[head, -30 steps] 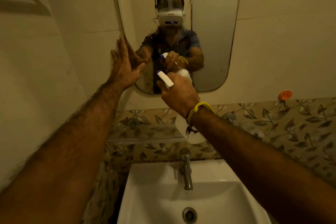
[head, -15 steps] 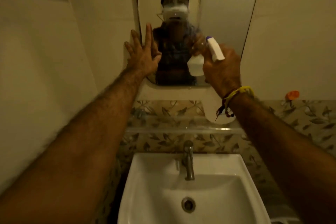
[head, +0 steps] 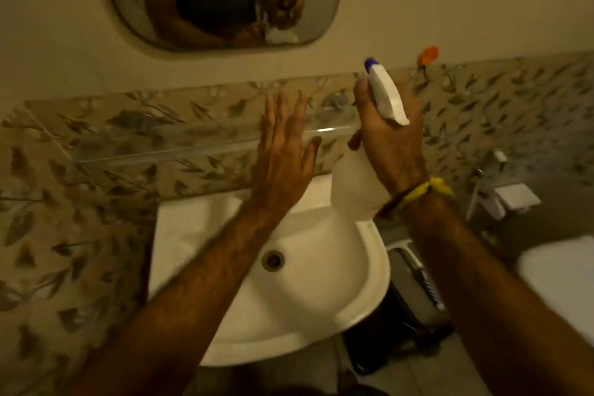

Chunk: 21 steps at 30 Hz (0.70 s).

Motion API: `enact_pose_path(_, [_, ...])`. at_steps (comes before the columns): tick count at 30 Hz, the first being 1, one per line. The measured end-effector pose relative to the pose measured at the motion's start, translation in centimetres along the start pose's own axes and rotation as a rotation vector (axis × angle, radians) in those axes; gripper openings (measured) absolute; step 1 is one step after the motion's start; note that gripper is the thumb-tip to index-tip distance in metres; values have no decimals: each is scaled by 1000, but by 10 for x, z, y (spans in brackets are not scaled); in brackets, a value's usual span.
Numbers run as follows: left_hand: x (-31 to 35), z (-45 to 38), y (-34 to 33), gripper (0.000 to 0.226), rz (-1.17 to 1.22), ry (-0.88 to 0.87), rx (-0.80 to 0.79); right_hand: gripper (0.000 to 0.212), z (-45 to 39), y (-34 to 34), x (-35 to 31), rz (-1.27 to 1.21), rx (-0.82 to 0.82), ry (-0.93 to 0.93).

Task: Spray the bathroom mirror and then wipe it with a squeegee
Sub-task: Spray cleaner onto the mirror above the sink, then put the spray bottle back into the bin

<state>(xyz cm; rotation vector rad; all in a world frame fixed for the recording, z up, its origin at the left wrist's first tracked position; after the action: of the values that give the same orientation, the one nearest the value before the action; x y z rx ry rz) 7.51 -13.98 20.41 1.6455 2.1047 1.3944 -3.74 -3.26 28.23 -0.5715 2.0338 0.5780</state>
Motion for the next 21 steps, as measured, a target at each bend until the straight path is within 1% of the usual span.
enact_pose_path(2, [14,33,-42,61,103,-33,-38,16,30,34,36,32,58,-87])
enact_pose_path(4, [27,60,-86,56,185,6,-155,20,59,68,76,83,105,-175])
enact_pose_path(5, [32,70,-109,56,202,37,-247,21,74,83,96,113,128,-227])
enact_pose_path(7, [40,87,-160,60,180,101,-526,22,100,114,134,189,184,-333])
enact_pose_path(9, [44,98,-208,68,115,165,-819,13,123,142,164,252,260,-394])
enact_pose_path(10, [45,101,-228,71,74,197,-935,7,133,154,177,286,287,-411])
enact_pose_path(11, [47,104,-246,74,34,226,-1022,6,141,167,190,326,302,-434])
enact_pose_path(12, [49,105,-261,77,2,250,-1076,9,150,179,205,359,318,-476])
enact_pose_path(14, [52,105,-286,81,-27,303,-1104,14,166,200,234,323,363,-601])
enact_pose_path(16, [54,104,-308,86,-34,371,-1070,15,178,214,261,296,341,-689])
enact_pose_path(18, [57,106,-330,93,-75,451,-1025,16,181,222,286,317,281,-717])
enact_pose_path(20, [62,111,-346,103,-167,522,-958,8,178,229,312,321,240,-726])
enact_pose_path(21, [64,114,-351,106,-216,546,-921,9,173,229,324,335,221,-726])
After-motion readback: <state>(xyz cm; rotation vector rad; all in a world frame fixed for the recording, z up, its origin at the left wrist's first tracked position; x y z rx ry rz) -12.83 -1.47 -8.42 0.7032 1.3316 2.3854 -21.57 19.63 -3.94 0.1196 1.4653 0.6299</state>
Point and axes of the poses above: each hand's wrist, its own z-axis away from the middle knuckle, its own y-axis out of the back of the hand, x = y × z, the point moved 5 cm from there along -z, towards the middle knuckle, and after that the axes turned 7 degrees about -x, right-handed, at the moved point
